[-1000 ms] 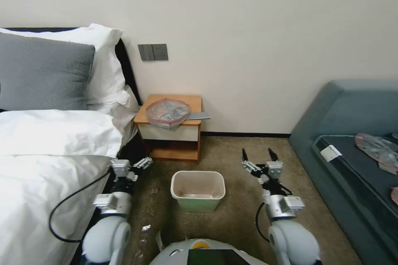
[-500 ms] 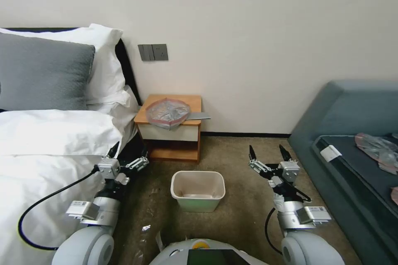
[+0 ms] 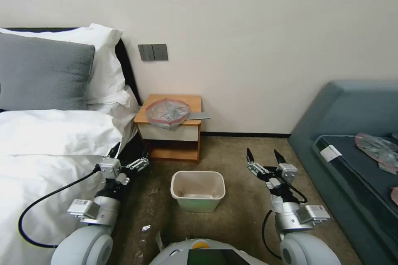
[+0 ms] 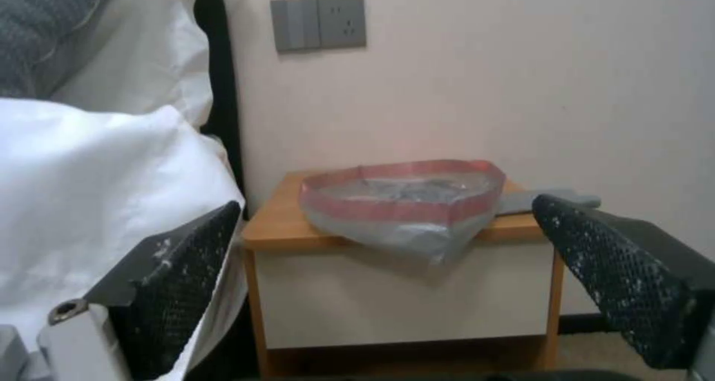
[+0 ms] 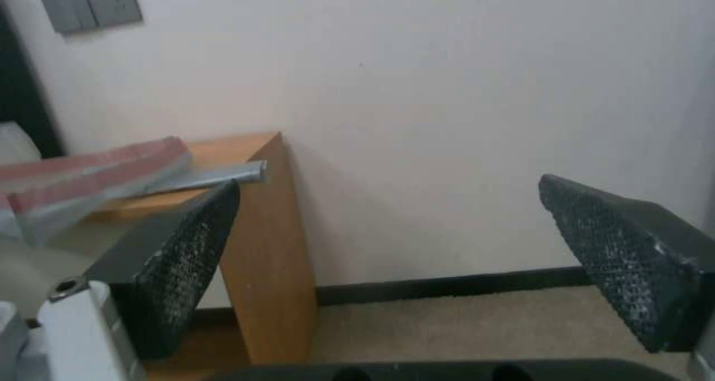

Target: Pick up the garbage bag from the table and place it over the trash can.

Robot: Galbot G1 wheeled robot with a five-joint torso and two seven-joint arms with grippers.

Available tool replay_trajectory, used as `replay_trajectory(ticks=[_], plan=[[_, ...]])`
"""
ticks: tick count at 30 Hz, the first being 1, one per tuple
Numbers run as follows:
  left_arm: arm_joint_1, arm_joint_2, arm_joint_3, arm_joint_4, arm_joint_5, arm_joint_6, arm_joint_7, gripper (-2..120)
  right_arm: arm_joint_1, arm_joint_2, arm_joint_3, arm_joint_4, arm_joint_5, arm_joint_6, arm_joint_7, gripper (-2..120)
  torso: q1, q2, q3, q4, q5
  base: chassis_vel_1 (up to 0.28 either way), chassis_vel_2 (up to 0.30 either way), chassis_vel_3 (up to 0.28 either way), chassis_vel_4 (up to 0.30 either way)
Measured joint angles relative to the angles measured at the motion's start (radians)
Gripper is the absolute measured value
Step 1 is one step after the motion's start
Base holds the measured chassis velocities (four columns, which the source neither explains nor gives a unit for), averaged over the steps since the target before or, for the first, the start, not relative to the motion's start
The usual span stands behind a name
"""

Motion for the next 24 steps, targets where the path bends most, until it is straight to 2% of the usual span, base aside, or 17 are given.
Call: replay_trajectory(ticks=[4, 13, 18, 21, 24], plan=[[0.007, -0.001, -0.008, 0.001, -0.002, -0.022, -0.006, 100, 0.027, -0.020, 0.001, -0.001, 0.098, -0.022, 0.027, 100, 0.000, 0.000, 0.000, 0.0001, 0.0001, 0.000, 0.000, 0.000, 0.000], [0.008, -0.018, -0.011, 0.001, -0.004, -0.026, -0.008, 100, 0.092, -0.069, 0.006, -0.001, 0.342, -0.079, 0.096, 100, 0.000, 0.000, 0.000, 0.0001, 0.0002, 0.000, 0.000, 0.000, 0.000], [0.008, -0.020, -0.012, 0.002, -0.004, -0.028, -0.006, 100, 0.118, -0.087, 0.008, -0.002, 0.435, -0.099, 0.121, 100, 0.000, 0.000, 0.000, 0.0001, 0.0001, 0.000, 0.000, 0.000, 0.000], [0.008, -0.020, -0.012, 0.002, -0.003, -0.029, -0.004, 100, 0.147, -0.109, 0.010, -0.002, 0.546, -0.125, 0.152, 100, 0.000, 0.000, 0.000, 0.0001, 0.0001, 0.000, 0.000, 0.000, 0.000], [0.008, -0.018, -0.013, 0.002, -0.003, -0.029, -0.002, 100, 0.179, -0.123, 0.005, -0.027, 0.539, -0.127, 0.154, 100, 0.000, 0.000, 0.000, -0.0007, -0.0002, 0.000, 0.000, 0.000, 0.000]])
